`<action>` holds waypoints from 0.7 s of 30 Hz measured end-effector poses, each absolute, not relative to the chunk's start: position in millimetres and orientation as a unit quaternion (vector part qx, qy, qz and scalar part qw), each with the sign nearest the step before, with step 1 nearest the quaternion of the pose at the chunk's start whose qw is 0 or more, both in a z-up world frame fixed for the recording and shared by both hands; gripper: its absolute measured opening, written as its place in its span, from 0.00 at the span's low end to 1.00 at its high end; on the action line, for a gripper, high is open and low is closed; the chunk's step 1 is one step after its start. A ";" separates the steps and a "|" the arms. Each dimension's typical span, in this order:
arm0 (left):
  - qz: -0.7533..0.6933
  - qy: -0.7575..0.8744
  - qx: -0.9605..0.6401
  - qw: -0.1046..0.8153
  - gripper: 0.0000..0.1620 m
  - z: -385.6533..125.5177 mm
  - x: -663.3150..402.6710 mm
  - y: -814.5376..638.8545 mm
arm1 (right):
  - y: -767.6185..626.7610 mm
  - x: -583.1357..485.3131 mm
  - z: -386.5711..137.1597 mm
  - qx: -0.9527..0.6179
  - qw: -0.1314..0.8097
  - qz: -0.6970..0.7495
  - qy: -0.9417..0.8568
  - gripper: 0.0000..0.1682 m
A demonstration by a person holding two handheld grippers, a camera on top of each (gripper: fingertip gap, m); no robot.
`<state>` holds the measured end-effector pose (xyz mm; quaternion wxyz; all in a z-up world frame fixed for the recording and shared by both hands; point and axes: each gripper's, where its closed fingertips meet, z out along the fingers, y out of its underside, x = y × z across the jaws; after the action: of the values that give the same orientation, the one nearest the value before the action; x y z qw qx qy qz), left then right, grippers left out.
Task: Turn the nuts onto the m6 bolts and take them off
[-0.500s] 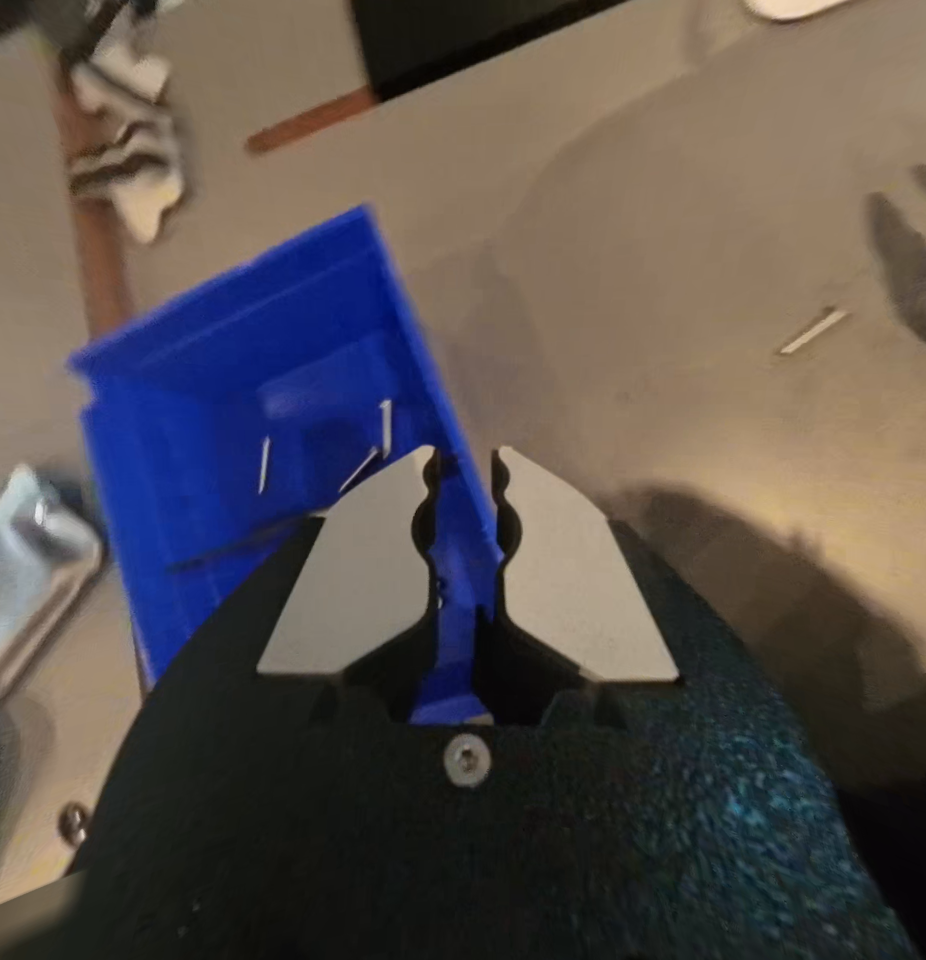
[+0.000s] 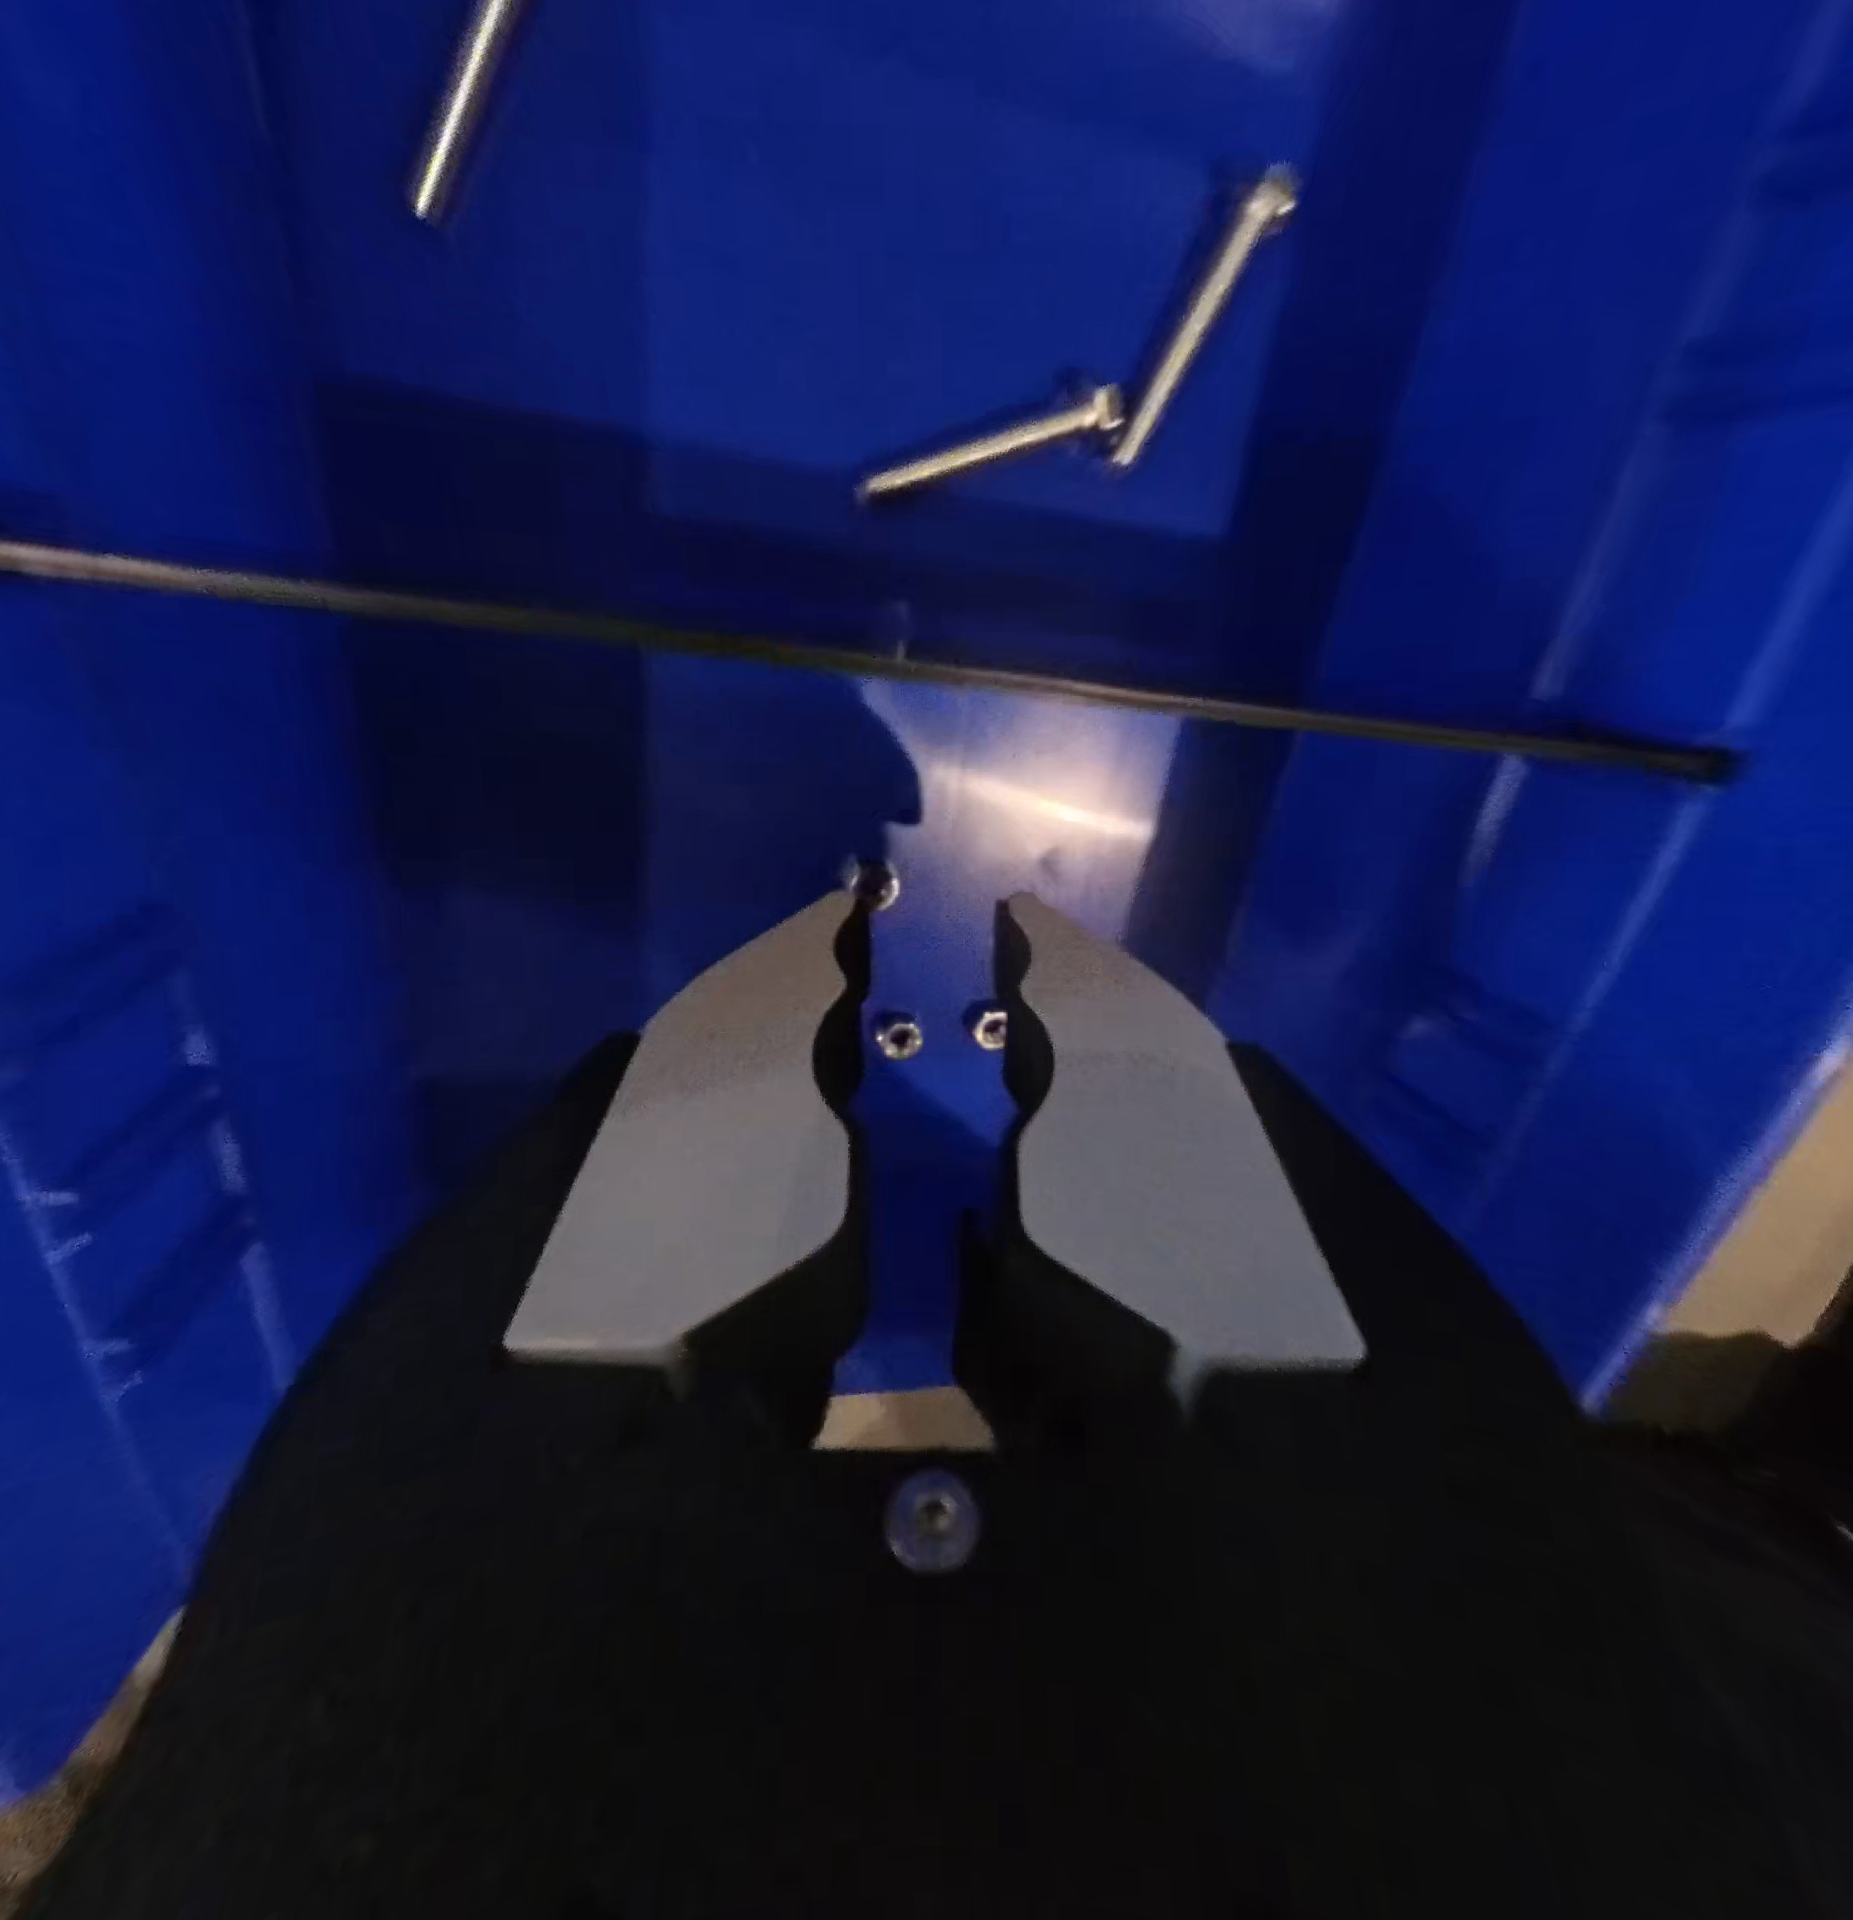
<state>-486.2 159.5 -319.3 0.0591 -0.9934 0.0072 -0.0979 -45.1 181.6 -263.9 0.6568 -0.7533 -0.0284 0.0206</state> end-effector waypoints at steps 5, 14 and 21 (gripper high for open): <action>-0.083 -0.005 -0.996 0.017 0.14 -333.5 -489.5 154.3 | 181.6 -45.1 -263.7 -0.753 0.657 0.021 -0.028 0.13; -0.080 -0.020 -0.997 -0.003 0.09 -344.7 -494.8 153.4 | 181.9 -45.3 -263.5 -0.753 0.657 0.023 -0.027 0.14; -0.081 -0.006 -0.997 0.000 0.07 -344.2 -494.7 153.9 | 182.0 -46.3 -263.4 -0.752 0.658 0.023 -0.030 0.14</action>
<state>-494.7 153.9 -344.2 -0.0003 -0.9967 -0.0057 -0.0810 -46.3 182.0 -263.4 0.6577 -0.7524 -0.0296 0.0231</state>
